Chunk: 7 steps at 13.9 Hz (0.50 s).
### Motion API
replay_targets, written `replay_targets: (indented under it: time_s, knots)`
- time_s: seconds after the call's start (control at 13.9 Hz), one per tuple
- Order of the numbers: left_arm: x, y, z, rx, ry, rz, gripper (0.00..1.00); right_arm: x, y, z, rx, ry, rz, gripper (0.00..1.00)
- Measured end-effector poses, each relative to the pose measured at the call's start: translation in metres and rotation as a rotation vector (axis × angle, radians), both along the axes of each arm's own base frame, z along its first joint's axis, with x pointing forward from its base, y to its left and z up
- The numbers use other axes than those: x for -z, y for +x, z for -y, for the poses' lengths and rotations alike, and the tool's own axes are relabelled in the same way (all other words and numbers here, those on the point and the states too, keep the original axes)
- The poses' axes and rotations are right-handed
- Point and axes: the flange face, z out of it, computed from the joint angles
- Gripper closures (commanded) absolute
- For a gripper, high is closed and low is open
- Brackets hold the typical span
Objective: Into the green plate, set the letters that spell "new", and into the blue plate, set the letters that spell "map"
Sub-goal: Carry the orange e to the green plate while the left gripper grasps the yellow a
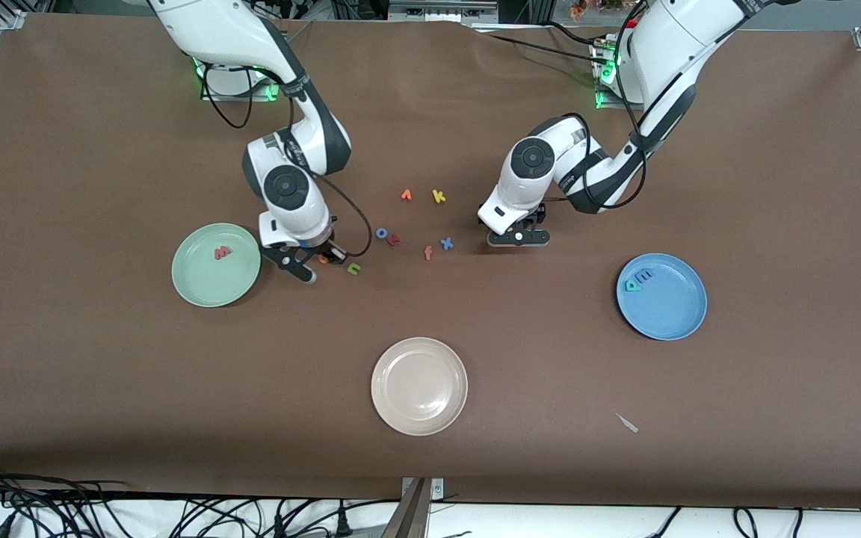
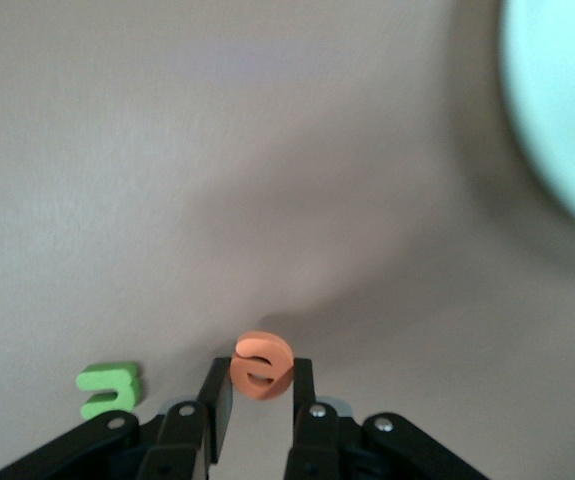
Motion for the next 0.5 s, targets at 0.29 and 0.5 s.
replay_targets:
  time_s: [0.29, 0.5]
  knots:
    - [-0.001, 0.006, 0.001, -0.007, -0.007, 0.006, 0.39, -0.050, 0.024, 0.062, -0.123, -0.036, -0.092, 0.79]
    - [0.002, 0.009, 0.001, -0.012, -0.010, 0.003, 0.39, -0.063, 0.033, 0.119, -0.190, -0.038, -0.120, 0.79]
